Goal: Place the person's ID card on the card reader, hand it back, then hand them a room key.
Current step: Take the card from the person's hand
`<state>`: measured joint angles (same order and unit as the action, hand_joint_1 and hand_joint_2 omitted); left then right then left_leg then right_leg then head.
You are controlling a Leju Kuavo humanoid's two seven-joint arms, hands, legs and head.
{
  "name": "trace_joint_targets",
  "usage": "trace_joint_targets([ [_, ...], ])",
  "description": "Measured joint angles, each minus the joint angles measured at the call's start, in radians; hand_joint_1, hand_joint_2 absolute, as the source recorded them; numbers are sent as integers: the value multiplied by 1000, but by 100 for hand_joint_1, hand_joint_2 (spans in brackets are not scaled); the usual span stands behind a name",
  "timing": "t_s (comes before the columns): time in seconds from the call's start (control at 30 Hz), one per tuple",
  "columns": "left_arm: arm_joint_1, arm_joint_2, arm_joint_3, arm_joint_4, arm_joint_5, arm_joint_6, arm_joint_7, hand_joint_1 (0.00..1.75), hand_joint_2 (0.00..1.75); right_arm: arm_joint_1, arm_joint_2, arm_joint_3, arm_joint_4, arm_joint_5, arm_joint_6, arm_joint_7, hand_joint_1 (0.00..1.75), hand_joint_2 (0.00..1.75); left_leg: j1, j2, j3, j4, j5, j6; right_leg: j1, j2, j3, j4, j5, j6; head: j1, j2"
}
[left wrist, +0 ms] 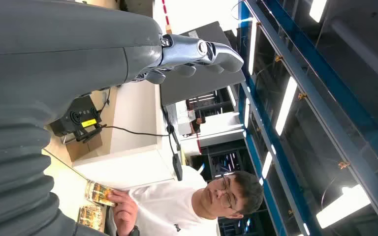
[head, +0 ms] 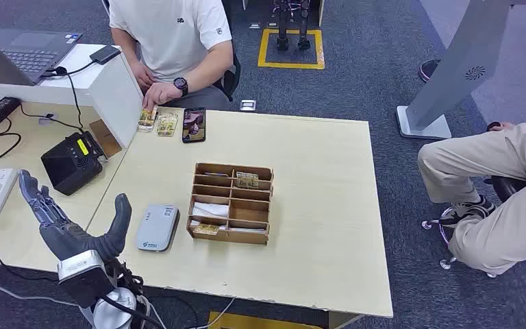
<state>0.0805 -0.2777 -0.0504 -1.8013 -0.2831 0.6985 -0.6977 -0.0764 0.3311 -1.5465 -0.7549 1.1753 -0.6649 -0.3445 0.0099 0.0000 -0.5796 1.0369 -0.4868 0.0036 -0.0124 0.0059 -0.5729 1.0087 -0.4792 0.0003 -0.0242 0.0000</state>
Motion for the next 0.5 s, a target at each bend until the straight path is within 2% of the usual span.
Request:
trace_joint_targets([
  [0.5,-4,0,0,31,-66,0,1,0,175,0,0,0,0,13,0,16,0,175,0,0,0,0,0,0,0,0,0,0,0,0,0,0],
])
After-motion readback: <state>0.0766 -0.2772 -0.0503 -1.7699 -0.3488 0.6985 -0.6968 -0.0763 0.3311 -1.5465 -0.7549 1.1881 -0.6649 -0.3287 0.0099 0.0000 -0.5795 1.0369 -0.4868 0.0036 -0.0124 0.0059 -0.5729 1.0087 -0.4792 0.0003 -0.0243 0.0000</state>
